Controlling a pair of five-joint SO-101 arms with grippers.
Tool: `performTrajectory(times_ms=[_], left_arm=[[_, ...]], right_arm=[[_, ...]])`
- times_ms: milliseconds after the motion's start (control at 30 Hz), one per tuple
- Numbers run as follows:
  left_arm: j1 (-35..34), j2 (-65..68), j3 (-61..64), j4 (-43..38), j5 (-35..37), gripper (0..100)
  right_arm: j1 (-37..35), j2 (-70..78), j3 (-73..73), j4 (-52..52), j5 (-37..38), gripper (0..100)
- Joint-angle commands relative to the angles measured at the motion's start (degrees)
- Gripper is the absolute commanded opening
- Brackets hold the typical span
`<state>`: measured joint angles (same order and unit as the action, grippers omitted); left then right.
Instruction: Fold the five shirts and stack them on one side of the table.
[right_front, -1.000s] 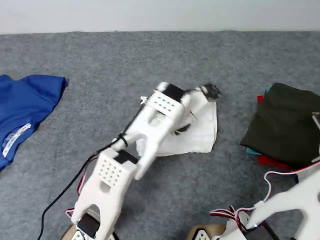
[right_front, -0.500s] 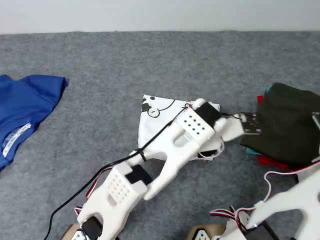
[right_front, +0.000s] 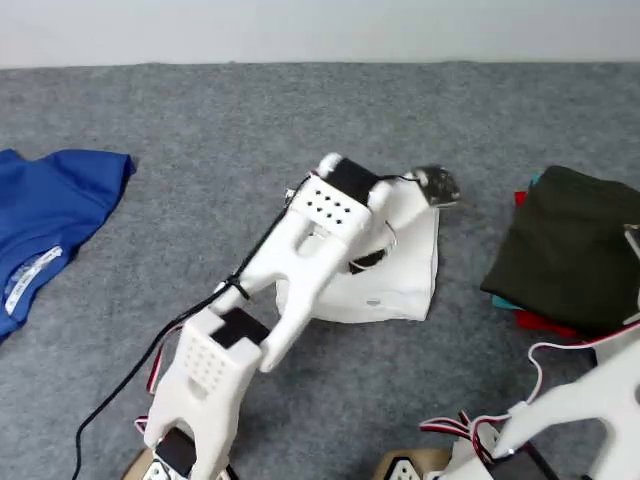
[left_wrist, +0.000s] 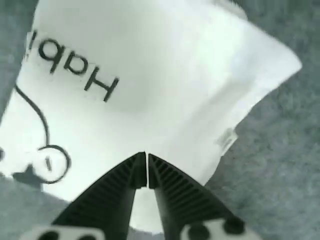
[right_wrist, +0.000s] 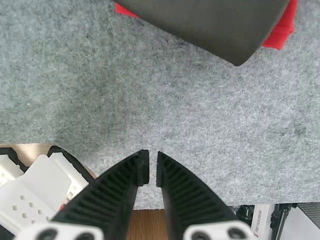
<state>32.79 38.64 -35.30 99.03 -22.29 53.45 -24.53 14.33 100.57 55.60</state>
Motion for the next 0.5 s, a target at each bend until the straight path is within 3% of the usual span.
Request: performTrajectory(times_ms=[0,233,467], left_arm=[[2.81,1.41,1.71,1.49,-0.44,1],[12.92,2.37,9.89,0.26,0.44,1],[10.73,0.44,10.51,-0.88,0.7,1]], right_arm=[[0.22,-2.33,-0.79,1.36,0.44,4.3],[0.57,-2.33,-0.79,1.36,0.44,4.3],[0.57,-2.33,-0.79,1.45,0.44,4.3]])
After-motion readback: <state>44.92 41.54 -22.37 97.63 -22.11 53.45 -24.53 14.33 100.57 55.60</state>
